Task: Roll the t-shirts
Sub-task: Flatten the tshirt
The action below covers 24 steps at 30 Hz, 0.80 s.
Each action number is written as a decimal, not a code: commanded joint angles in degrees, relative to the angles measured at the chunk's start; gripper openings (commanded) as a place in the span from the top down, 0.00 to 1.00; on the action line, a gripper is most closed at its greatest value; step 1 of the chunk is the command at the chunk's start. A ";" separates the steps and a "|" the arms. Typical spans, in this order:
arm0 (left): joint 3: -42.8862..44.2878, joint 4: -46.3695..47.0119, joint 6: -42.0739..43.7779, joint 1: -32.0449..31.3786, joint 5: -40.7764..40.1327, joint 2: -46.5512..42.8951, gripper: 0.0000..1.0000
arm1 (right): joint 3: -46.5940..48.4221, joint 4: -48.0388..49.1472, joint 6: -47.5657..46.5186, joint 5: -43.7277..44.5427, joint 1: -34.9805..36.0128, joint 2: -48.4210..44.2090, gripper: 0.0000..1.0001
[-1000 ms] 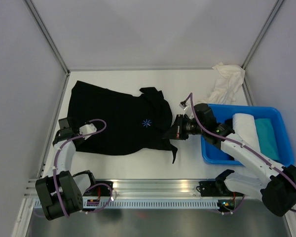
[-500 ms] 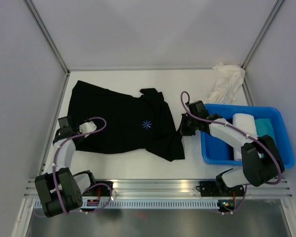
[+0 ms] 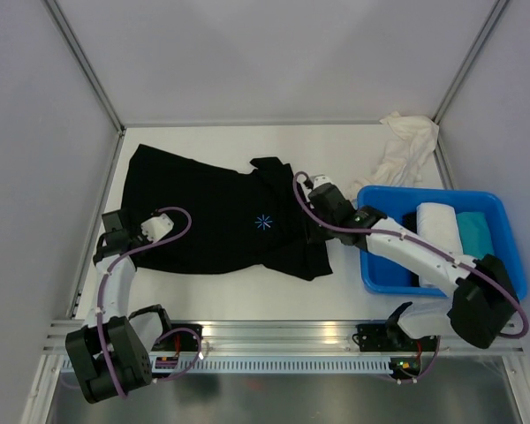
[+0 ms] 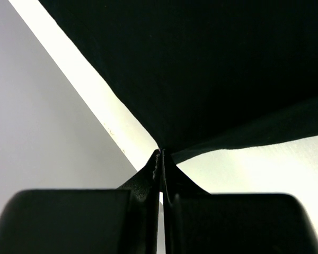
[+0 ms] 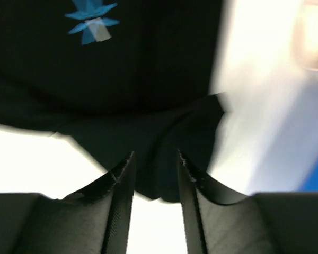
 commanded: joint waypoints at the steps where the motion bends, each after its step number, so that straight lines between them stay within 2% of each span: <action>1: -0.81 -1.49 -2.56 0.35 3.43 -2.51 0.98 | -3.03 -1.48 -0.79 5.10 9.00 -5.60 0.58; 2: -1.16 -1.67 -2.22 0.35 3.60 -3.04 0.98 | -4.45 -1.31 0.61 4.57 10.41 -6.13 0.64; 4: -1.95 -1.76 -1.86 0.35 3.60 -4.01 0.98 | -7.79 -0.61 2.20 3.17 13.49 -5.61 0.65; 6: -1.96 -1.76 -2.03 0.35 3.60 -4.01 0.98 | -8.85 0.88 3.08 2.29 15.94 -3.07 0.60; 7: -1.96 -1.76 -2.12 0.35 3.60 -3.92 0.98 | -8.60 2.20 3.00 1.85 16.92 -1.67 0.54; 10: -1.43 -1.84 -2.56 0.43 3.52 -3.14 0.98 | -7.80 4.75 2.03 0.96 18.68 5.17 0.49; 15: -1.17 -2.11 -2.74 0.26 3.16 -3.57 0.98 | -5.70 3.00 0.63 3.79 18.68 10.82 0.49; 17: -1.25 -2.02 -2.56 0.26 3.25 -3.40 0.98 | -5.87 3.35 0.88 2.99 18.68 11.61 0.59; 18: -1.25 -2.02 -2.48 0.26 3.25 -3.31 0.98 | -6.30 3.53 1.06 3.07 18.77 11.53 0.68; 19: -1.25 -2.02 -2.56 0.35 3.25 -3.31 0.98 | -6.48 3.35 1.15 3.07 18.77 11.01 0.83; 20: -0.99 -2.02 -2.56 0.26 3.34 -3.13 0.98 | -6.49 3.18 0.98 2.81 18.77 10.57 0.89; 22: -0.81 -2.11 -2.56 0.35 3.42 -2.87 0.98 | -5.78 2.30 -0.16 -0.34 18.86 8.38 0.99; 24: -0.38 -2.02 -2.48 0.35 3.34 -2.87 0.98 | -5.17 2.12 -1.13 -5.59 18.77 4.87 1.00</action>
